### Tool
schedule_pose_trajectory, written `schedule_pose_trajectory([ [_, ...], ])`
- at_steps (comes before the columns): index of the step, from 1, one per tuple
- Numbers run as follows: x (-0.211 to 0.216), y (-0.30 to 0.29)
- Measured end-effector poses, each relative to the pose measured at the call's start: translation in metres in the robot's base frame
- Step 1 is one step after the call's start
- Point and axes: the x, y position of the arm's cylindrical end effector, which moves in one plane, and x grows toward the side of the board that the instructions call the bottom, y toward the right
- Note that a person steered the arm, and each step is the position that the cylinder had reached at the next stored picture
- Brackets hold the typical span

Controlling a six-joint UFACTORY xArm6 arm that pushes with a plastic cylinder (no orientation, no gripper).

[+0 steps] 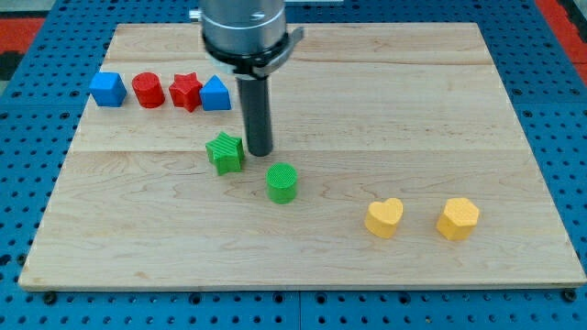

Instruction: Push the green circle a bit right

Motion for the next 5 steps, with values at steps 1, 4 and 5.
schedule_pose_trajectory([
  [1, 0.043, 0.026],
  [4, 0.070, 0.026],
  [5, 0.067, -0.007],
])
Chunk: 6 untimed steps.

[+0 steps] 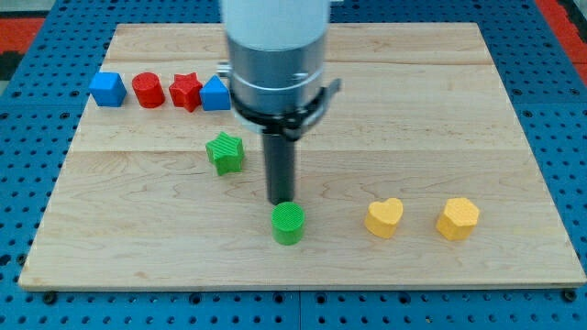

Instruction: Push the green circle a bit right

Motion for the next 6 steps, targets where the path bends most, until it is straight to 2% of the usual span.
schedule_pose_trajectory([
  [1, 0.051, -0.023],
  [2, 0.054, -0.016],
  [3, 0.038, 0.005],
  [4, 0.040, 0.040],
  [5, 0.055, 0.033],
  [6, 0.096, 0.025],
])
